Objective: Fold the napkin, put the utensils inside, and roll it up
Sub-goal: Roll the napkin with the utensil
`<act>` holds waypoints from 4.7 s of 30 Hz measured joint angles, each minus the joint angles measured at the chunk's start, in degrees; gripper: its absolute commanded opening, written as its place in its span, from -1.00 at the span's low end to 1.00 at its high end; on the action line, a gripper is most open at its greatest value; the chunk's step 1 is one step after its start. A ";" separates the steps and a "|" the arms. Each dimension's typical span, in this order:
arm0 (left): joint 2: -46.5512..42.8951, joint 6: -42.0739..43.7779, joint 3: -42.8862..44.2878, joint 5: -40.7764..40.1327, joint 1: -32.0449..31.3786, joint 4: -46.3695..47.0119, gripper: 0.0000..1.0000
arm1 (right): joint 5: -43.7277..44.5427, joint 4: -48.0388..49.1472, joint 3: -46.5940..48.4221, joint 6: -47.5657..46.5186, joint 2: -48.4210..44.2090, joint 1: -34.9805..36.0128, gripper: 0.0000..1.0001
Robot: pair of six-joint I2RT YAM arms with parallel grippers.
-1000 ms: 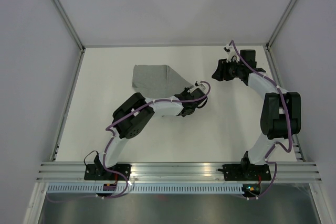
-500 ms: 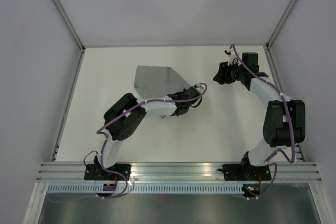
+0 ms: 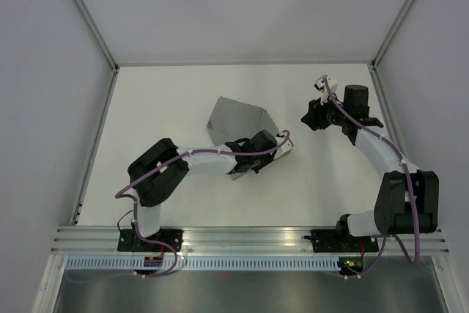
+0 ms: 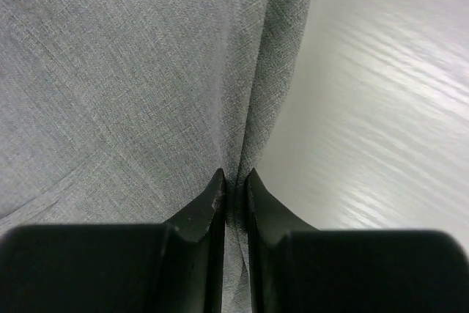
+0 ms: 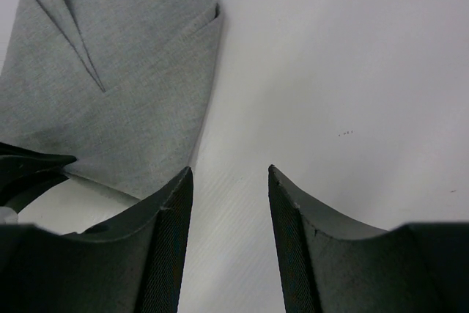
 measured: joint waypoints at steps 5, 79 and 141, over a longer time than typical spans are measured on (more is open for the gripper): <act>-2.38 -0.39 -2.89 8.09 -0.17 1.33 -0.95 | -2.73 0.92 -6.93 -4.79 -8.81 -0.04 0.03; 3.37 -2.49 4.96 47.12 7.34 -15.15 -0.44 | 20.22 19.56 -41.16 -39.65 -19.39 46.93 -0.99; -56.22 -0.59 -36.87 -8.48 3.82 34.47 -0.30 | -14.19 -40.92 12.26 -40.06 27.50 28.20 -0.99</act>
